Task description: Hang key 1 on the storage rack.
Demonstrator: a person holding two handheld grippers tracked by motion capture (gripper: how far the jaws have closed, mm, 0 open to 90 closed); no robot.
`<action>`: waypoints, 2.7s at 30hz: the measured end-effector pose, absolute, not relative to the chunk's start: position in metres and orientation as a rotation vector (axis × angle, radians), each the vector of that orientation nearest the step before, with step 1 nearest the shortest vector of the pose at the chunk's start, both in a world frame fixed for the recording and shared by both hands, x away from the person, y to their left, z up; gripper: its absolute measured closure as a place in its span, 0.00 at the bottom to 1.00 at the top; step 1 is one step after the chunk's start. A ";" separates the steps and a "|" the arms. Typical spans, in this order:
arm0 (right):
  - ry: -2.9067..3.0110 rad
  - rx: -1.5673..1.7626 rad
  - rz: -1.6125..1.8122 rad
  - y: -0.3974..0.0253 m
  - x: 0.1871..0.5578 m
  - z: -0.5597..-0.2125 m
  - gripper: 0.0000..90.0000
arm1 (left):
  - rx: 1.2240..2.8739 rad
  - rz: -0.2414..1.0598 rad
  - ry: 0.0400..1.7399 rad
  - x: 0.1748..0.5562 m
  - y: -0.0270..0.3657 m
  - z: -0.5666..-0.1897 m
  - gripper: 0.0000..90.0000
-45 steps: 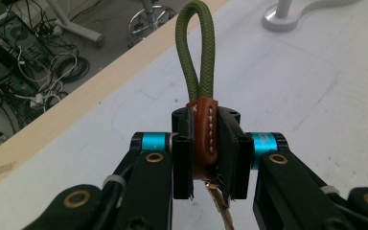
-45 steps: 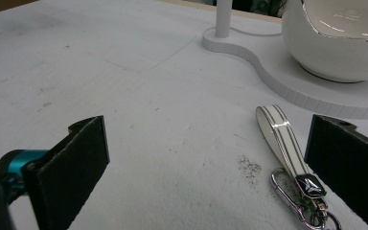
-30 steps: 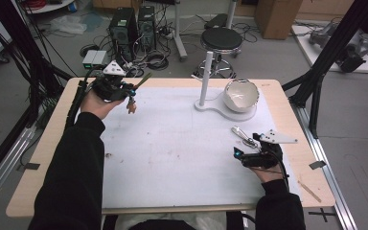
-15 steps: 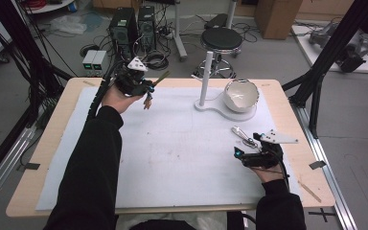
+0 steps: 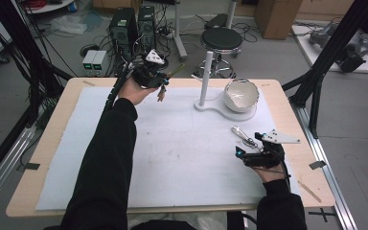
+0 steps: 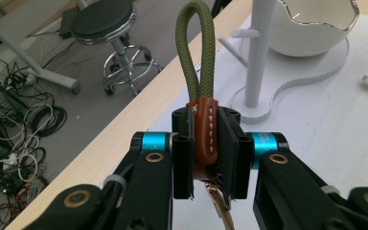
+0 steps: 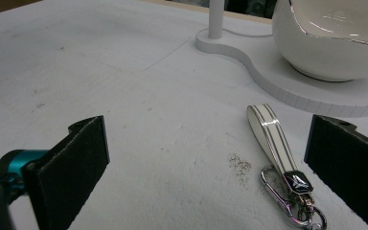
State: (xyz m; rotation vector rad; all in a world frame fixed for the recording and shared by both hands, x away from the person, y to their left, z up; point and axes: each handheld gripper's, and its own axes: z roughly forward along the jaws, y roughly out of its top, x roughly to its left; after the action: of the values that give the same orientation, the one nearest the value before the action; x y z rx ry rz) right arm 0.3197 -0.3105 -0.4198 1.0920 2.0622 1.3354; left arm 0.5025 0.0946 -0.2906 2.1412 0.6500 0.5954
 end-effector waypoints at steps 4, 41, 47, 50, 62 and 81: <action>2.058 1.092 1.340 -0.312 0.320 -0.420 0.01 | 2.158 0.587 0.625 0.507 0.079 -0.293 0.85; 2.054 1.101 1.328 -0.313 0.319 -0.420 0.01 | 2.211 0.491 0.584 0.520 0.036 -0.327 0.85; 2.060 1.103 1.321 -0.313 0.319 -0.421 0.01 | 2.211 0.445 0.595 0.521 0.033 -0.335 0.85; 2.061 1.102 1.322 -0.313 0.319 -0.421 0.01 | 2.230 0.429 0.598 0.520 0.032 -0.339 0.84; 2.041 1.102 1.324 -0.314 0.317 -0.419 0.01 | 2.183 0.207 0.633 0.520 0.034 -0.341 0.02; 2.041 1.102 1.334 -0.314 0.314 -0.418 0.01 | 2.181 0.139 0.646 0.500 0.064 -0.340 0.02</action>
State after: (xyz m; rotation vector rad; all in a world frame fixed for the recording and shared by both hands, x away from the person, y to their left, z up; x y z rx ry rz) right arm 0.3144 -0.3136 -0.4178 1.1023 2.0406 1.3340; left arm 0.4996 0.0636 -0.3403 2.1807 0.6465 0.1392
